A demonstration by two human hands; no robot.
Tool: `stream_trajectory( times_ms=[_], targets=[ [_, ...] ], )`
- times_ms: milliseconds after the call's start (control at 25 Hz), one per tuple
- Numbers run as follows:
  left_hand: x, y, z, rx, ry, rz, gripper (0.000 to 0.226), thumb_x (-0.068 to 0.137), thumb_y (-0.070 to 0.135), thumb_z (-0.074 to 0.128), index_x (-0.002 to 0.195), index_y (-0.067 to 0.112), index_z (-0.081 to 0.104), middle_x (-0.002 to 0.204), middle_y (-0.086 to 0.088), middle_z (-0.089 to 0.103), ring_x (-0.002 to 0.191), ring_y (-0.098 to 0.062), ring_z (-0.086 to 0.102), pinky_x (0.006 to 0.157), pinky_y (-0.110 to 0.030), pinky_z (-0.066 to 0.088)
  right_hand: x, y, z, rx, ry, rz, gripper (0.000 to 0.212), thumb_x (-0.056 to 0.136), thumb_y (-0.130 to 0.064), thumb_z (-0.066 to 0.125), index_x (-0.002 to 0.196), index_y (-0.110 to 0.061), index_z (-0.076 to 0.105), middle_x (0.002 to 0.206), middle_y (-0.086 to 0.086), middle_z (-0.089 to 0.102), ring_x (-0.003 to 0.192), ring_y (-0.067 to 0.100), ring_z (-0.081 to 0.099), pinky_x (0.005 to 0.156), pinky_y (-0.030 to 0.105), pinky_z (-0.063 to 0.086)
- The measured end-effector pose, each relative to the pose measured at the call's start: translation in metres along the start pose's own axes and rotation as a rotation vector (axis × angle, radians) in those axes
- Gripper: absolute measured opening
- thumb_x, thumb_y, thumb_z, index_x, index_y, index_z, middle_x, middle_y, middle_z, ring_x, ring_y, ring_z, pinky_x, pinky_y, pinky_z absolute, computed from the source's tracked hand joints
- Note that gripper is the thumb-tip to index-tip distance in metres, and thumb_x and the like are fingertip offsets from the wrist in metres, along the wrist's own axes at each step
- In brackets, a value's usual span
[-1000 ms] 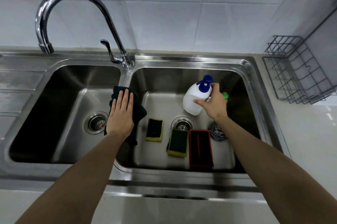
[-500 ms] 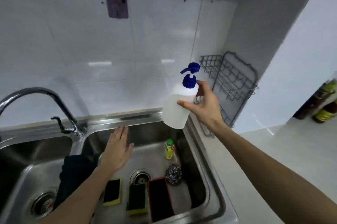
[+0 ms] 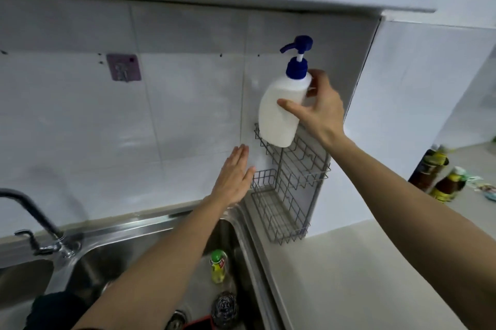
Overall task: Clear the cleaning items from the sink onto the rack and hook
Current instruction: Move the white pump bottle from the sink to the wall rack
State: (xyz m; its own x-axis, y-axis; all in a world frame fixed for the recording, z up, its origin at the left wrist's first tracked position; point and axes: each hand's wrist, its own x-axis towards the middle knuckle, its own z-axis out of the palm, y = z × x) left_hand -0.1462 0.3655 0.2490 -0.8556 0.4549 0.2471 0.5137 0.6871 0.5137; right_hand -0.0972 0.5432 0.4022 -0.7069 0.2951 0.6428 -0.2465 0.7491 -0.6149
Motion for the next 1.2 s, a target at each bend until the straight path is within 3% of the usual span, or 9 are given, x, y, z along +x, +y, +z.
stream_trajectory(
  times_ms=[160, 240, 400, 600, 920, 1120, 1200],
  targets=[
    [0.023, 0.033, 0.017, -0.117, -0.07, 0.012, 0.068, 0.099, 0.051, 0.019, 0.152, 0.019, -0.008, 0.161, 0.002, -0.014, 0.147, -0.009, -0.013, 0.117, -0.029, -0.005, 0.032, 0.024, 0.005, -0.077, -0.044, 0.042, 0.075, 0.07, -0.048, 0.076, 0.13, -0.016, 0.044, 0.121, 0.001, 0.066, 0.106, 0.025, 0.064, 0.086, 0.035, 0.053],
    [0.032, 0.037, 0.025, -0.14, -0.107, 0.016, 0.071, 0.098, 0.055, 0.02, 0.152, 0.019, -0.01, 0.16, 0.002, -0.016, 0.146, -0.008, -0.014, 0.118, -0.03, -0.005, 0.044, 0.037, 0.013, -0.084, -0.096, 0.078, 0.074, 0.073, -0.043, 0.076, 0.131, -0.013, 0.043, 0.122, 0.005, 0.065, 0.108, 0.028, 0.064, 0.089, 0.039, 0.053],
    [0.044, 0.031, 0.03, -0.133, -0.147, 0.029, 0.072, 0.097, 0.056, 0.021, 0.152, 0.021, -0.01, 0.16, 0.003, -0.017, 0.143, -0.003, -0.016, 0.12, -0.032, -0.005, 0.063, 0.053, 0.036, -0.151, -0.131, 0.132, 0.072, 0.073, -0.047, 0.076, 0.124, -0.008, 0.042, 0.117, 0.009, 0.064, 0.102, 0.032, 0.065, 0.084, 0.048, 0.056],
    [0.048, 0.027, 0.029, -0.137, -0.165, 0.05, 0.072, 0.097, 0.055, 0.022, 0.152, 0.021, -0.01, 0.16, 0.004, -0.016, 0.142, 0.0, -0.015, 0.118, -0.028, -0.006, 0.073, 0.054, 0.063, -0.219, -0.146, 0.205, 0.08, 0.073, -0.05, 0.076, 0.126, -0.005, 0.037, 0.119, 0.011, 0.061, 0.103, 0.031, 0.064, 0.073, 0.037, 0.053],
    [0.057, 0.017, 0.028, -0.118, -0.19, 0.056, 0.074, 0.096, 0.056, 0.022, 0.151, 0.019, -0.01, 0.161, 0.002, -0.016, 0.146, -0.006, -0.014, 0.12, -0.03, -0.005, 0.069, 0.067, 0.079, -0.235, -0.177, 0.24, 0.086, 0.067, -0.053, 0.079, 0.126, -0.004, 0.041, 0.119, 0.013, 0.062, 0.103, 0.032, 0.064, 0.075, 0.037, 0.054],
    [0.06, 0.011, 0.023, -0.09, -0.201, 0.088, 0.075, 0.096, 0.057, 0.024, 0.152, 0.019, -0.009, 0.16, 0.003, -0.016, 0.146, -0.006, -0.015, 0.121, -0.031, -0.004, 0.06, 0.086, 0.073, -0.064, -0.407, 0.351, 0.071, 0.066, -0.027, 0.086, 0.124, -0.007, 0.05, 0.125, 0.01, 0.062, 0.114, 0.028, 0.06, 0.093, 0.041, 0.053],
    [0.061, 0.01, 0.021, -0.086, -0.214, 0.088, 0.076, 0.096, 0.057, 0.025, 0.151, 0.019, -0.009, 0.16, 0.004, -0.017, 0.146, -0.006, -0.015, 0.121, -0.03, -0.004, 0.049, 0.096, 0.075, -0.043, -0.414, 0.36, 0.069, 0.069, -0.021, 0.084, 0.126, -0.008, 0.048, 0.127, 0.01, 0.06, 0.117, 0.028, 0.058, 0.093, 0.039, 0.051]
  ],
)
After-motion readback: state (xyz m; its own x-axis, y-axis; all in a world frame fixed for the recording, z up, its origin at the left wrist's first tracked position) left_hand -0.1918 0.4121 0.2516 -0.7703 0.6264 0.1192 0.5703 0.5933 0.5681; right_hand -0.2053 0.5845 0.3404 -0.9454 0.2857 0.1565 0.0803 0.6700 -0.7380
